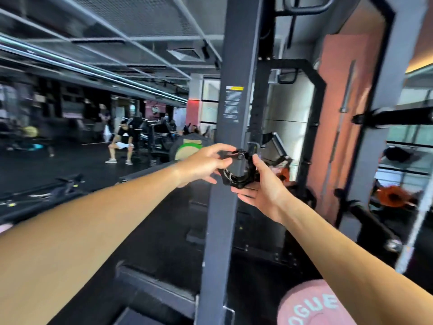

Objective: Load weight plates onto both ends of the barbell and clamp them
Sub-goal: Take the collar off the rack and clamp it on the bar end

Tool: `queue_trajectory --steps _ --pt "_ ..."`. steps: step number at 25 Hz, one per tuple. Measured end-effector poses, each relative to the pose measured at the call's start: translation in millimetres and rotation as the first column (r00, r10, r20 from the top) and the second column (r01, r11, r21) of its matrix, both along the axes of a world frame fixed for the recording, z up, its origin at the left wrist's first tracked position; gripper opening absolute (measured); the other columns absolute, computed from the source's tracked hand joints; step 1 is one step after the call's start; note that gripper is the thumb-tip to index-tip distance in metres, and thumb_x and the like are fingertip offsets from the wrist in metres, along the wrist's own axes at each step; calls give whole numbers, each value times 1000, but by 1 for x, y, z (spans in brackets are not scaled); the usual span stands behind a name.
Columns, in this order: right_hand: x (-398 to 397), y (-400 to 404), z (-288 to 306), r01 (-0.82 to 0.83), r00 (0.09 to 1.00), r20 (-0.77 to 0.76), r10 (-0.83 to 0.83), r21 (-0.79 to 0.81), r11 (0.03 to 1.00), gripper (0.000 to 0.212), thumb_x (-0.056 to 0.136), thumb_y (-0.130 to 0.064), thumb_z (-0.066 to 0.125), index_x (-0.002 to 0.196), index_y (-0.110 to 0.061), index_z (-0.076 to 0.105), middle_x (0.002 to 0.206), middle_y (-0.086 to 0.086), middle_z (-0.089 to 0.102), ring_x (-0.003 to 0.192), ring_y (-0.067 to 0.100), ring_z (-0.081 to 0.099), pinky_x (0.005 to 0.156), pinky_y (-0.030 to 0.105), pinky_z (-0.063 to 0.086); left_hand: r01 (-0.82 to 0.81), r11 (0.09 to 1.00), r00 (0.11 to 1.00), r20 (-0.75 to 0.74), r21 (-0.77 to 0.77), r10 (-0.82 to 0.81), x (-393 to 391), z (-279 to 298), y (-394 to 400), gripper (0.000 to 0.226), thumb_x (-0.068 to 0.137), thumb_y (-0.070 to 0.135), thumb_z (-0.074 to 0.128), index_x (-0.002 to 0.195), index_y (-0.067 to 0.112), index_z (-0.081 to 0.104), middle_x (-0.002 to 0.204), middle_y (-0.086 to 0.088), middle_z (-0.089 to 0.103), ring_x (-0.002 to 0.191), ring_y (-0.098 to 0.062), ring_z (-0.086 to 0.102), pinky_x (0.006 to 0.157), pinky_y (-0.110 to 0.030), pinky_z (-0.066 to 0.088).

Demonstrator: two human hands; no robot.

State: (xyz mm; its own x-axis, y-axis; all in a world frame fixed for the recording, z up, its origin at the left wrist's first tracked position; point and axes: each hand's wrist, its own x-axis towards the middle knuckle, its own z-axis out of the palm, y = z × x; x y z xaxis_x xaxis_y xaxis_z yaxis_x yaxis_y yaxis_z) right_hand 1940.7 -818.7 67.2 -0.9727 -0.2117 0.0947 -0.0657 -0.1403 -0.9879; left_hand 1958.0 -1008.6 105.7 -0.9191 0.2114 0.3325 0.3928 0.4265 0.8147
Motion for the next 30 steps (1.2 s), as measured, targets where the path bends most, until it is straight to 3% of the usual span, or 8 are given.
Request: queue_trajectory --steps 2,5,9,13,16,19,24,30 --pt "6 -57 -2 -80 997 9 80 -26 996 42 94 -67 48 102 -32 68 88 5 82 78 24 79 63 29 59 -73 997 997 19 -8 73 11 1 -53 30 101 33 58 129 40 60 119 -2 66 98 -20 68 88 -41 58" --pt "16 -125 -8 -197 980 35 198 -36 980 56 94 -68 47 112 -21 71 93 13 81 77 28 79 58 27 61 -169 985 985 30 -30 170 31 -1 -121 22 97 41 61 118 44 67 111 1 70 79 -21 70 80 -37 59" --pt "30 -186 -15 -367 927 82 366 -4 930 62 94 -71 42 108 -17 69 92 17 80 81 29 79 64 29 63 -258 965 965 30 -54 260 58 -8 -191 22 88 54 66 108 46 72 99 16 74 77 -21 72 76 -36 59" --pt "39 -215 -27 -436 894 117 433 3 900 60 95 -68 45 103 -15 70 92 19 80 82 27 79 63 28 63 -253 968 966 48 -11 253 70 -29 -224 22 93 44 65 113 41 73 104 15 77 84 -12 75 75 -30 63" --pt "40 -226 -37 -372 918 128 374 -42 927 52 94 -61 56 104 -12 70 93 17 80 85 29 79 66 32 64 -222 974 969 124 54 214 69 -44 -235 28 98 31 62 125 36 68 112 9 77 97 -13 75 76 -26 60" --pt "34 -230 -48 -303 945 115 306 -44 952 48 96 -54 59 104 -8 72 98 12 81 94 25 77 84 36 63 -186 978 969 181 95 167 60 -56 -236 32 100 24 60 131 31 63 116 3 76 104 -17 73 85 -32 58" --pt "18 -234 -49 -186 973 126 191 -48 981 63 92 -52 67 130 -2 59 115 12 76 106 25 73 99 41 57 -197 975 966 190 106 175 41 -62 -240 32 95 33 65 127 39 64 113 2 76 101 -21 74 93 -43 57" --pt "-9 -234 -49 -6 988 154 22 -103 995 47 93 -40 70 120 -5 54 125 13 67 113 28 67 102 41 54 -304 951 926 253 53 282 2 -63 -242 24 93 44 66 112 30 69 104 -2 76 100 -21 73 95 -47 57"
